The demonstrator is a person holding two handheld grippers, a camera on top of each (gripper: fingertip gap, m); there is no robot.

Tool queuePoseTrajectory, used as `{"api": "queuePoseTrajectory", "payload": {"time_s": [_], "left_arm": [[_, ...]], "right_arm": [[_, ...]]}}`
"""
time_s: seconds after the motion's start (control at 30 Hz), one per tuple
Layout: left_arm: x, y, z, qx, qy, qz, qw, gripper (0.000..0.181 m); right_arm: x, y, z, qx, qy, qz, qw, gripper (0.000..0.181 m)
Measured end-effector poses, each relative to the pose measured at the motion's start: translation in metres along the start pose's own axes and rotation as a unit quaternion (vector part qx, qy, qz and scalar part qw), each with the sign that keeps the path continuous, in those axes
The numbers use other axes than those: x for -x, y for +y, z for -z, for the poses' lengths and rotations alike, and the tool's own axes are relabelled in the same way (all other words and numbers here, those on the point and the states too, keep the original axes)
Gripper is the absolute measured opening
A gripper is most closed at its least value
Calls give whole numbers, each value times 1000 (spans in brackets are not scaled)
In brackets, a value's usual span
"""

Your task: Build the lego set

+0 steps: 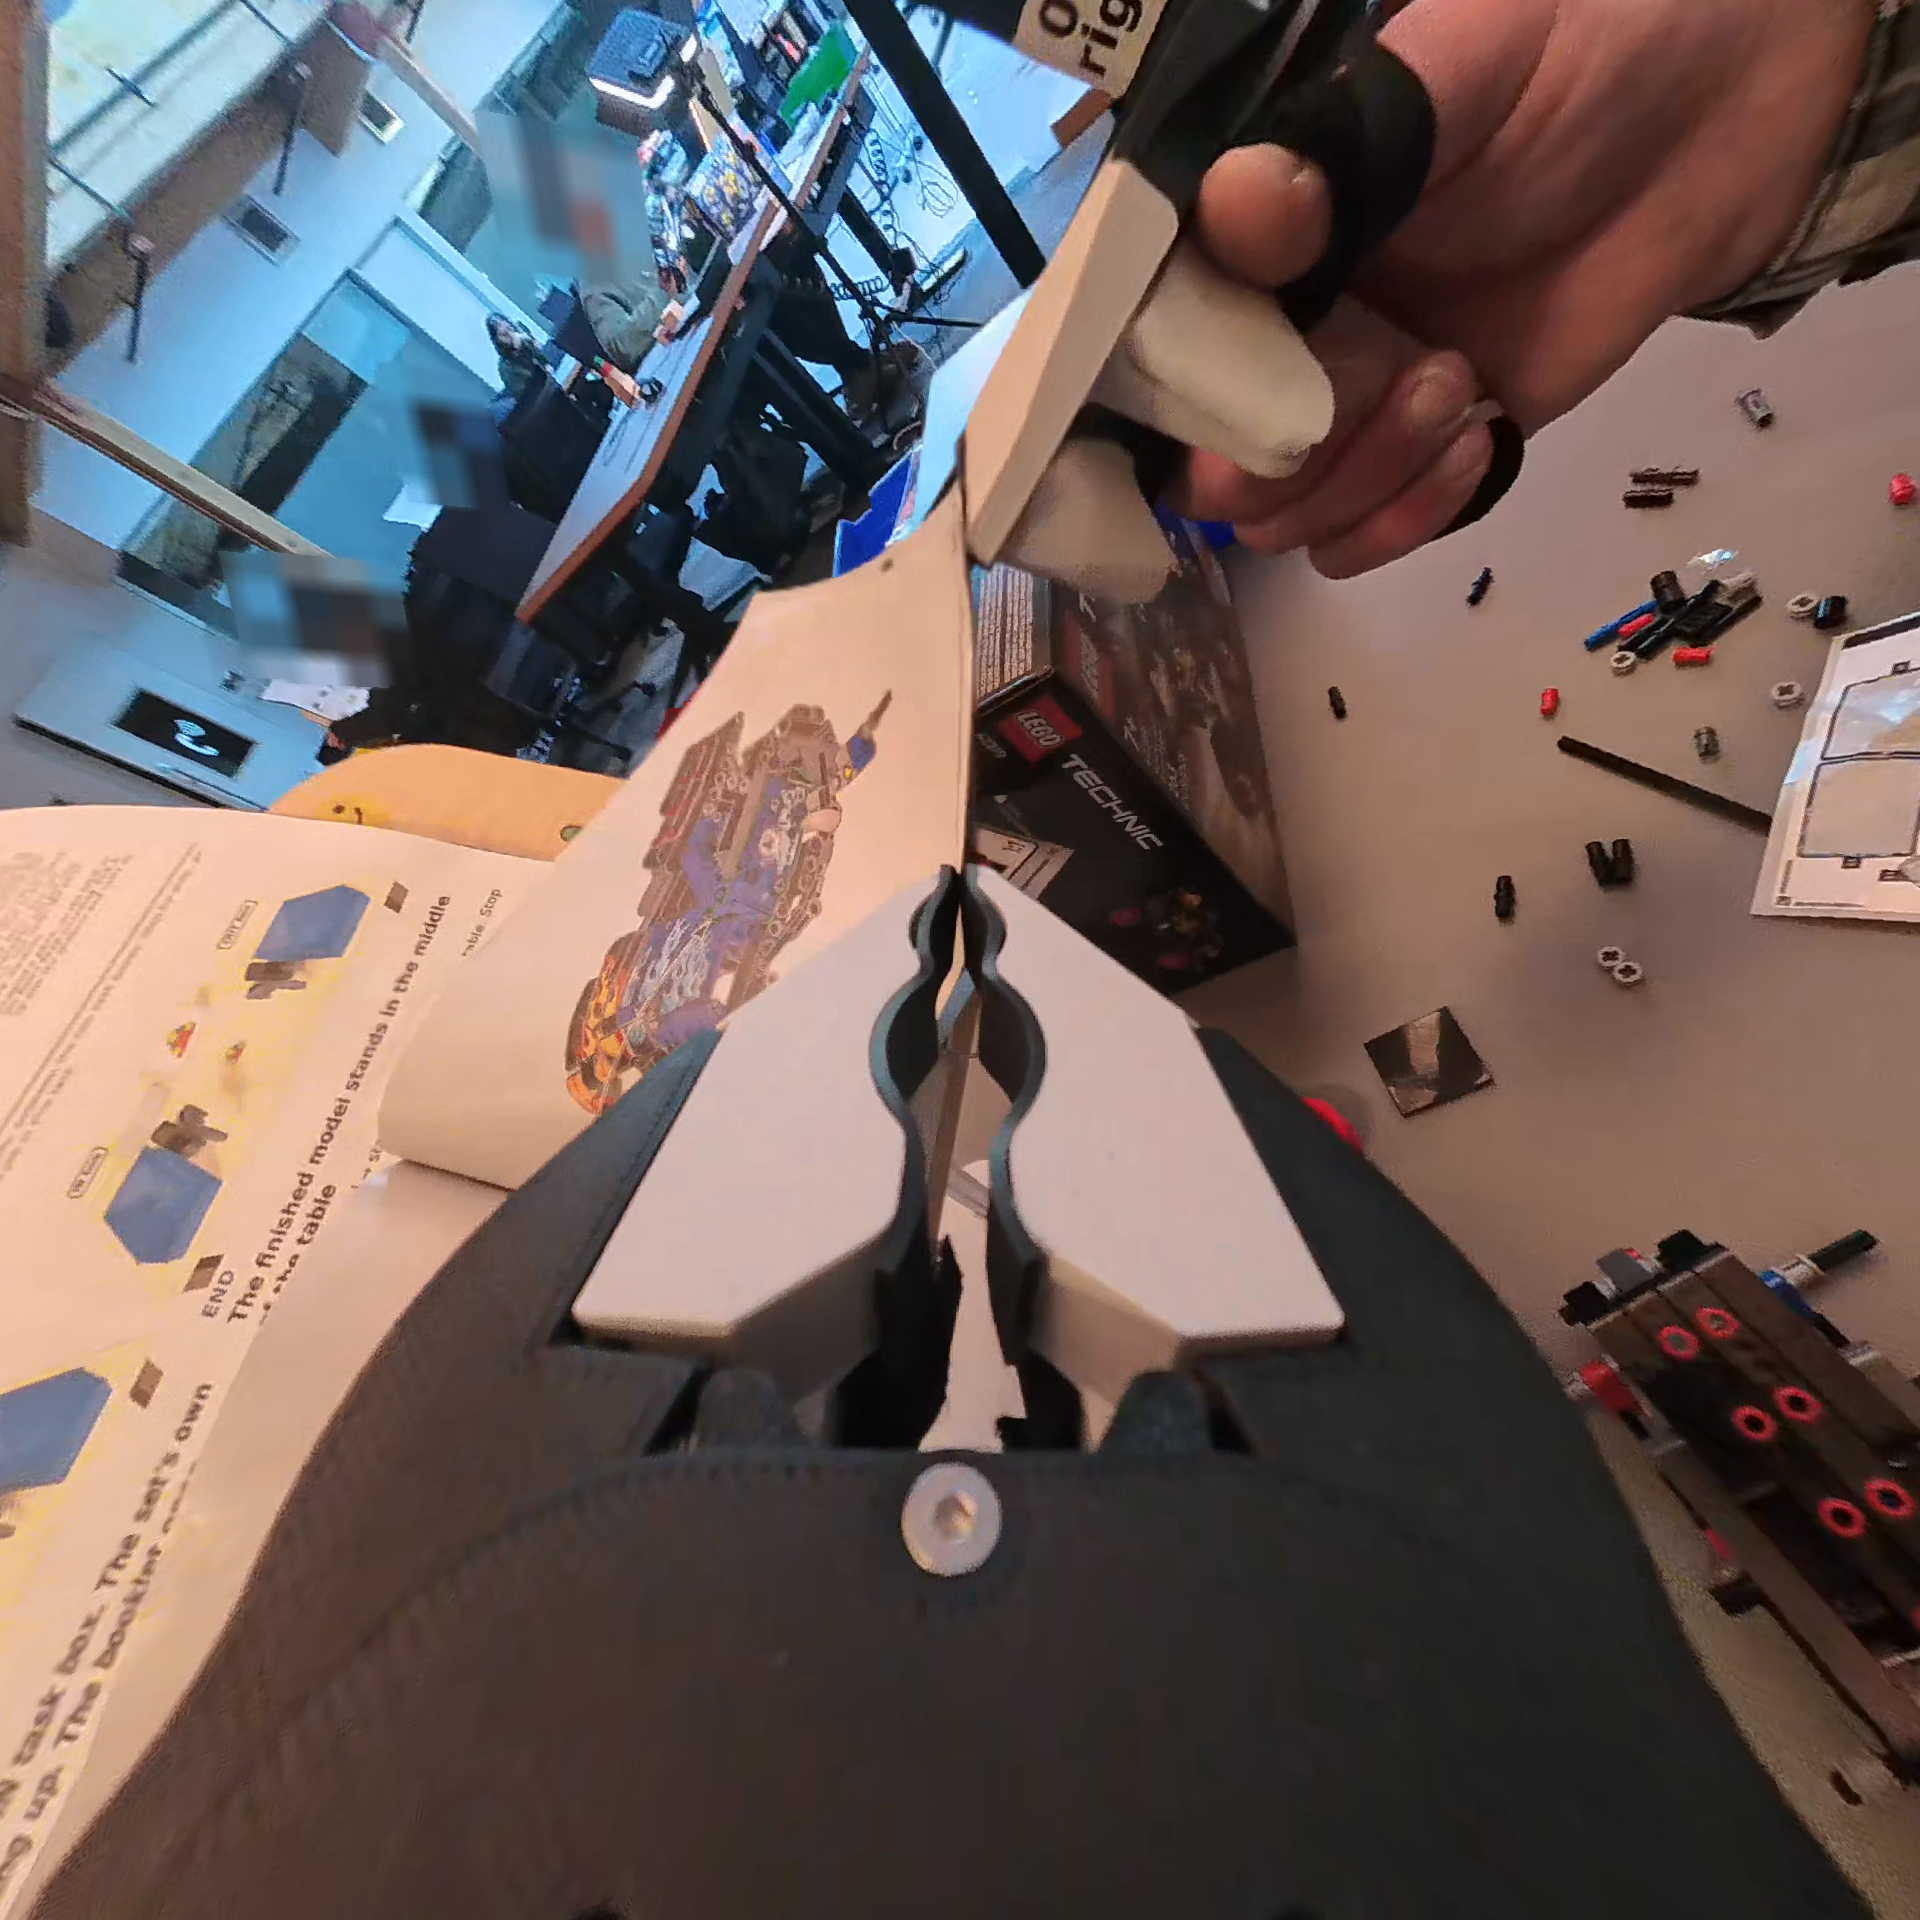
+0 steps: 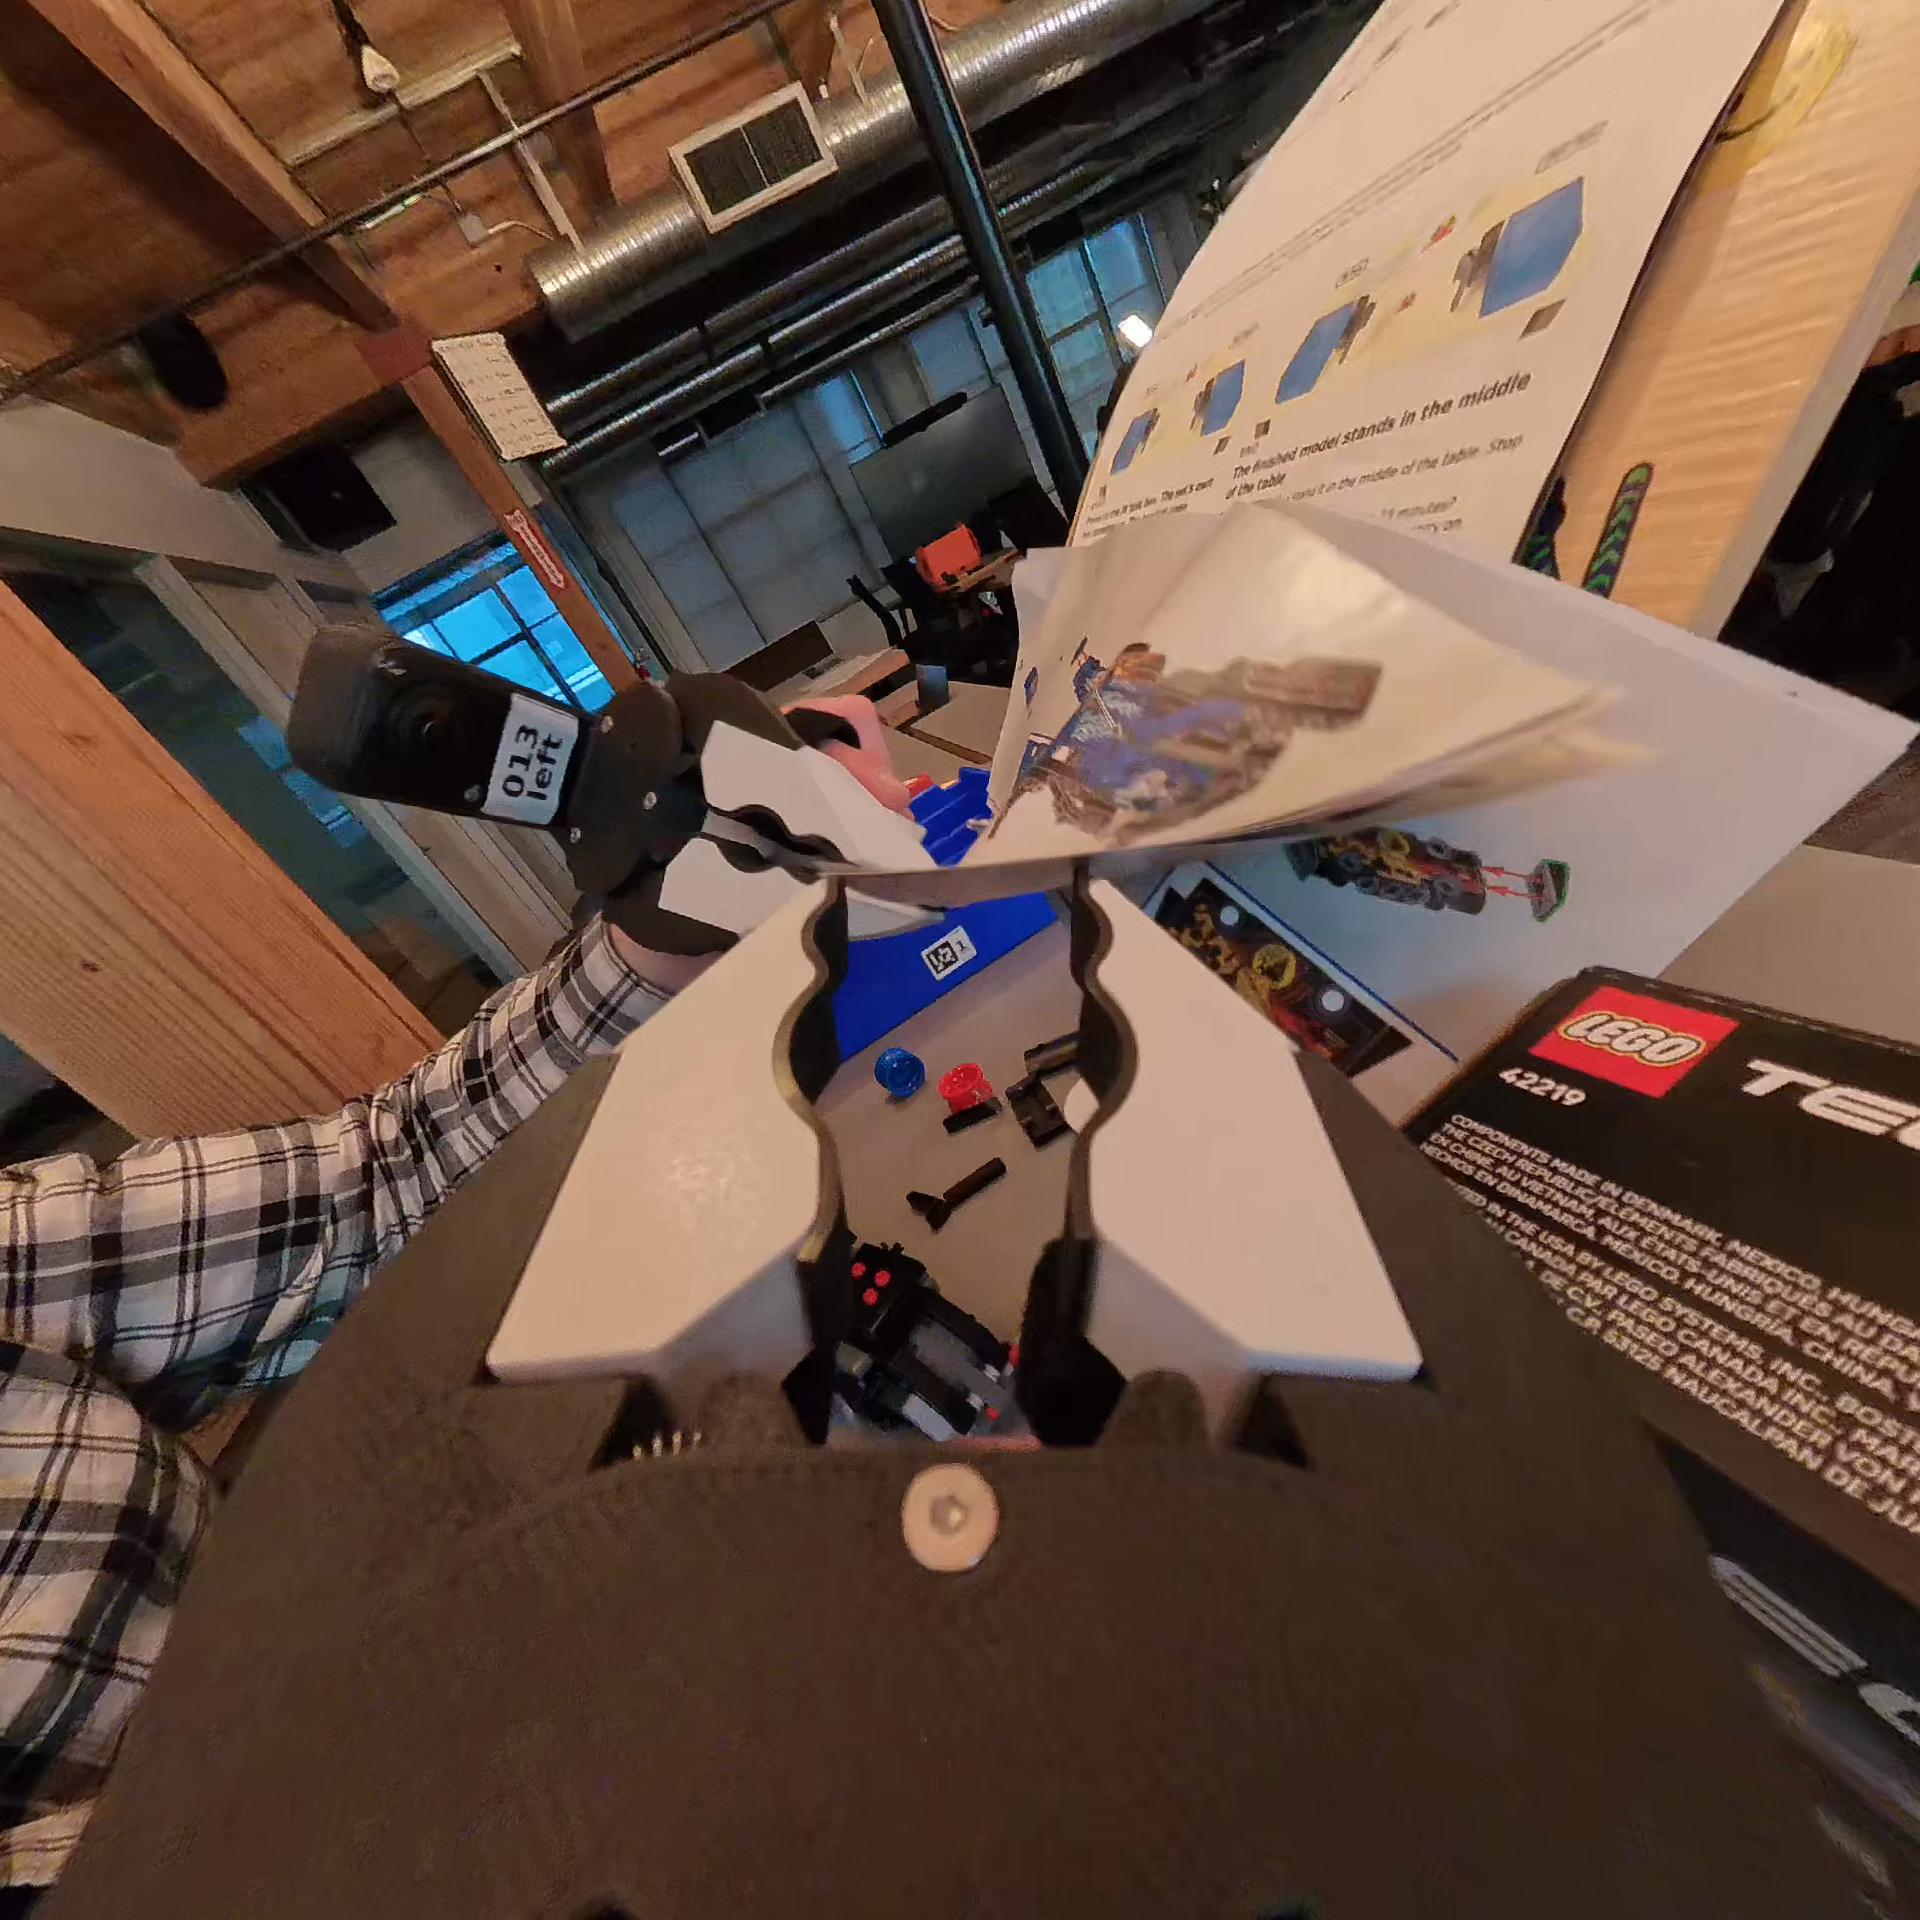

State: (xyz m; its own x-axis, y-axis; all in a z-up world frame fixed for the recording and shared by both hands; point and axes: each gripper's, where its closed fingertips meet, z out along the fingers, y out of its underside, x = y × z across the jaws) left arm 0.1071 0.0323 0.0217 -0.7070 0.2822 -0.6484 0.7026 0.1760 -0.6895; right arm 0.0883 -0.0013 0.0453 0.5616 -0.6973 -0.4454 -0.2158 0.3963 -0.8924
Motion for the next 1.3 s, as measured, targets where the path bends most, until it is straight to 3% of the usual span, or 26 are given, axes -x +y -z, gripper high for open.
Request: {"api": "queuePoseTrajectory", "payload": {"time_s": [0.27, 0.63, 0.77, 1.13, 1.3], "left_arm": [[-1, 1, 1, -8, -12, -15, 1000, 0], [-3, 4, -2, 0, -12, -22, 1000, 0], [-4, 5, -4, 1, -9, -20, 1000, 0], [-1, 3, -2, -30, 17, 62, 997, 0], [2, 3, 0, -48, 28, 104, 993, 0]], "right_arm": [[2, 4, -2, -8, -12, -11, 1000, 35], [8, 3, -2, -13, -36, -24, 999, 44], [5, 4, -2, -11, -27, -18, 999, 34], [11, 5, -2, -11, -57, -3, 998, 32], [15, 2, -1, -18, -73, 2, 997, 22]]}}
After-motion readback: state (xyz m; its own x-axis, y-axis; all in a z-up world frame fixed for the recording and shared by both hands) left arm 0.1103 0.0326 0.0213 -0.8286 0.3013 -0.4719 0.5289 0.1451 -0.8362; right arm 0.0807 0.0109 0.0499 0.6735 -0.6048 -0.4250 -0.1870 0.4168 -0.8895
